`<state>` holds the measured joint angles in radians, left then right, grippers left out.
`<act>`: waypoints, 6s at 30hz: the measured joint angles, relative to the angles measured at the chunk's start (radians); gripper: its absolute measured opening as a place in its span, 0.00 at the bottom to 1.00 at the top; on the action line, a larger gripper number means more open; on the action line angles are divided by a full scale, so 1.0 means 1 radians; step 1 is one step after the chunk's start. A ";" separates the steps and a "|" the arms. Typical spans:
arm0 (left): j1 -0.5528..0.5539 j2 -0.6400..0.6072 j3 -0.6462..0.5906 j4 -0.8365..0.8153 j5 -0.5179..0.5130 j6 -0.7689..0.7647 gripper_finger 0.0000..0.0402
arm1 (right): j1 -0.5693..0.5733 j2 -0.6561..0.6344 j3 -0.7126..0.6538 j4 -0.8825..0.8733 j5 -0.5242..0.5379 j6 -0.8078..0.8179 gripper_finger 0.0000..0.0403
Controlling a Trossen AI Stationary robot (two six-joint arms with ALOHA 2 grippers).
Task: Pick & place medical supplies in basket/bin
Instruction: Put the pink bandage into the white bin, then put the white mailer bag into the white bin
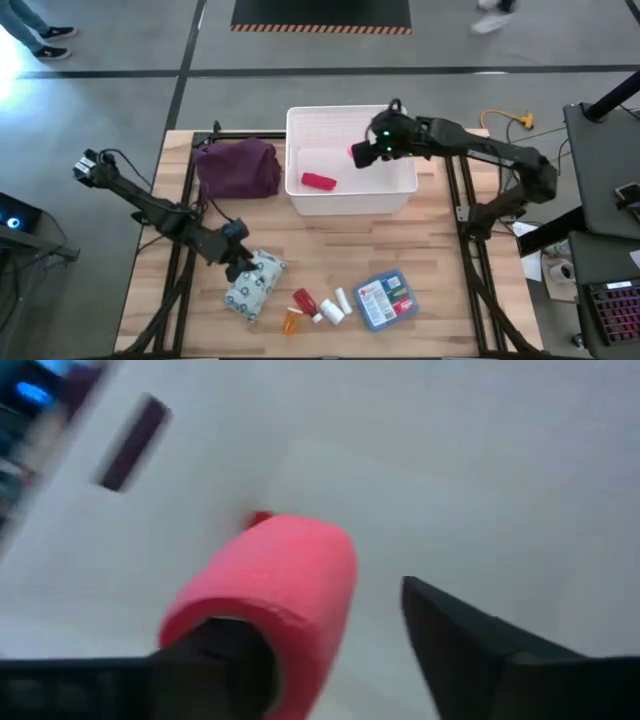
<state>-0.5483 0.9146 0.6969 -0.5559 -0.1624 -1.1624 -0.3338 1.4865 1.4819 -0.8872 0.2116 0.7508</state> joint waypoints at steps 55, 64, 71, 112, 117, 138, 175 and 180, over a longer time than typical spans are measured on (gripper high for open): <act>-0.067 -0.004 -0.011 0.101 -0.158 -0.134 0.52 | -0.096 0.377 0.640 -0.339 -0.330 -0.341 0.82; 0.173 -0.011 0.251 0.389 -0.439 0.468 0.52 | -0.088 0.455 0.643 -0.352 -0.295 -0.219 0.82; 0.700 0.183 0.425 0.262 0.011 0.582 0.48 | -0.060 0.428 0.653 -0.310 -0.281 -0.182 0.82; 0.898 0.481 0.577 0.300 0.133 0.724 0.44 | 0.027 0.377 0.654 -0.384 -0.195 -0.180 0.82; 0.898 0.427 0.613 0.270 0.181 0.802 0.44 | 0.034 0.339 0.655 -0.379 -0.146 -0.221 0.82; 0.172 -0.151 0.073 -0.172 0.261 0.236 0.44 | 0.570 0.223 0.489 -0.594 -0.042 -0.261 0.82; -0.147 0.151 -0.106 -0.142 0.128 -0.199 0.01 | 0.763 0.250 -0.087 0.310 -0.131 -0.013 0.73; -0.146 0.202 -0.148 -0.129 0.122 -0.202 0.01 | 0.759 0.250 -0.108 0.354 -0.145 0.014 0.47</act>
<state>-0.6941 1.1169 0.5492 -0.6844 -0.0405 -1.3646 0.4253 1.7367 1.3743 -0.5334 0.0662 0.7649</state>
